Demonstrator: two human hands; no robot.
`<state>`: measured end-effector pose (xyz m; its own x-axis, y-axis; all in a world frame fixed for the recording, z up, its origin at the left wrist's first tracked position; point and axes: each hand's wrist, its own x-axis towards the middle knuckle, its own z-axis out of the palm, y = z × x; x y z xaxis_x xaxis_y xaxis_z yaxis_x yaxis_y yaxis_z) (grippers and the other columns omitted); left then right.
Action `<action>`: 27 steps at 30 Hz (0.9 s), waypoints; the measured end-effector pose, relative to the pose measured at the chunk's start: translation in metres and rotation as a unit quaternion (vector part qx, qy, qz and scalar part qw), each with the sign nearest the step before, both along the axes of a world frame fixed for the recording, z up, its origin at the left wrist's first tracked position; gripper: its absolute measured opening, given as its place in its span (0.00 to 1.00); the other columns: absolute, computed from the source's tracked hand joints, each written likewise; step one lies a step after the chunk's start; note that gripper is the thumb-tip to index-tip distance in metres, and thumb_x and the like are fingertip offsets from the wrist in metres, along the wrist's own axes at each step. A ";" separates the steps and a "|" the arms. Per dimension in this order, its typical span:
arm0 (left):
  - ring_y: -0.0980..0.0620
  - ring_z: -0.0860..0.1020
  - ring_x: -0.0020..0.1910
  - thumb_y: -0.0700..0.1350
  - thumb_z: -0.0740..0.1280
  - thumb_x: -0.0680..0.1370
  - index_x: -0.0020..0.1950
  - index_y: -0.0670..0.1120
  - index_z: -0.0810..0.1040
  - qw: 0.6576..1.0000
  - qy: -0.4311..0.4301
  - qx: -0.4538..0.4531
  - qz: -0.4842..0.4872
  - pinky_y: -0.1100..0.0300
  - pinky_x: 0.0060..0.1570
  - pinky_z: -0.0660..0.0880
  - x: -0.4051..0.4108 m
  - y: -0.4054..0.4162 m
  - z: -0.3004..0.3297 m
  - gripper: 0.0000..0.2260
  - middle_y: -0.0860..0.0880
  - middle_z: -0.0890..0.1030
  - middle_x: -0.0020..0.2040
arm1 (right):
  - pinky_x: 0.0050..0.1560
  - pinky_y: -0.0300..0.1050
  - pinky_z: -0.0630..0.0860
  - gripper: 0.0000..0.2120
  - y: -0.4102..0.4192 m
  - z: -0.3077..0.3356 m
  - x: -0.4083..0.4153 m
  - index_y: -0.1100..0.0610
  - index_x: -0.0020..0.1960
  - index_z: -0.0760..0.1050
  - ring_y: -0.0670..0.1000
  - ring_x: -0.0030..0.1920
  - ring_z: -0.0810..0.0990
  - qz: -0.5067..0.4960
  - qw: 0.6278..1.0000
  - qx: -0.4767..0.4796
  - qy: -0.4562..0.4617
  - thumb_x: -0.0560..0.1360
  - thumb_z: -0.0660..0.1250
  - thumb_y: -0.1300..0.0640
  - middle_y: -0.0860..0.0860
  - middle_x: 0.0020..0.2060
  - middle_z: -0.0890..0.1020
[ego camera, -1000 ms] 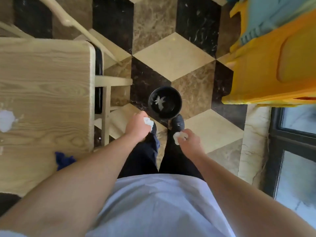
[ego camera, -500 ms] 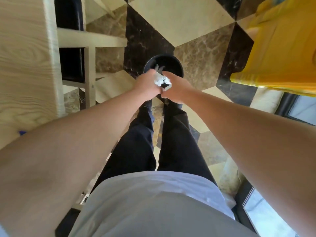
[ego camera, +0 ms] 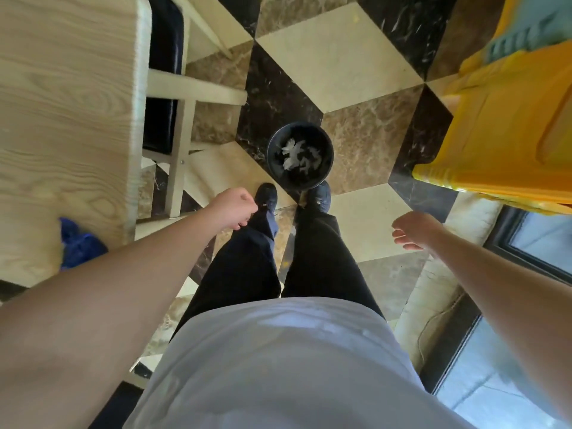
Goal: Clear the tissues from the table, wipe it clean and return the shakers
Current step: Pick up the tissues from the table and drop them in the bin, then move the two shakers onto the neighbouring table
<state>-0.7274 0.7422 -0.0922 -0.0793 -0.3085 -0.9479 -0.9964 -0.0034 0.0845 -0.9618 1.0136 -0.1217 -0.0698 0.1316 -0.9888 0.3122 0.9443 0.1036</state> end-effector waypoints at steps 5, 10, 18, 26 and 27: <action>0.47 0.82 0.47 0.43 0.62 0.79 0.59 0.44 0.76 0.994 0.048 -0.038 0.094 0.51 0.52 0.82 -0.011 0.008 0.041 0.10 0.45 0.81 0.48 | 0.35 0.41 0.75 0.15 0.016 0.024 -0.031 0.56 0.44 0.72 0.48 0.37 0.82 0.027 0.999 -0.016 0.036 0.86 0.52 0.60 0.52 0.36 0.82; 0.51 0.82 0.47 0.45 0.63 0.79 0.57 0.49 0.76 0.989 0.107 -0.045 0.087 0.57 0.42 0.80 -0.016 0.045 0.079 0.08 0.48 0.81 0.49 | 0.30 0.37 0.78 0.13 -0.015 0.040 -0.031 0.57 0.48 0.75 0.48 0.38 0.79 -0.029 0.994 -0.102 0.018 0.85 0.53 0.59 0.55 0.43 0.80; 0.48 0.82 0.50 0.46 0.65 0.78 0.55 0.48 0.80 0.984 0.137 -0.059 0.095 0.53 0.51 0.78 0.070 0.092 0.111 0.08 0.48 0.83 0.51 | 0.23 0.35 0.67 0.17 -0.087 0.066 0.056 0.76 0.65 0.67 0.46 0.23 0.71 0.102 0.983 -0.147 0.050 0.83 0.54 0.64 0.50 0.27 0.72; 0.49 0.80 0.38 0.43 0.62 0.79 0.47 0.45 0.78 0.890 0.155 -0.128 0.408 0.55 0.42 0.77 0.242 0.090 0.124 0.06 0.45 0.81 0.42 | 0.30 0.39 0.73 0.11 -0.119 0.083 0.216 0.55 0.39 0.72 0.47 0.29 0.76 0.317 0.925 -0.207 0.043 0.79 0.60 0.62 0.50 0.32 0.78; 0.49 0.79 0.39 0.42 0.62 0.80 0.45 0.46 0.78 0.889 0.154 -0.121 0.413 0.55 0.42 0.75 0.266 0.101 0.122 0.07 0.45 0.80 0.41 | 0.33 0.42 0.76 0.08 -0.117 0.083 0.236 0.54 0.41 0.73 0.48 0.31 0.77 0.348 0.909 -0.221 0.059 0.79 0.62 0.60 0.51 0.35 0.79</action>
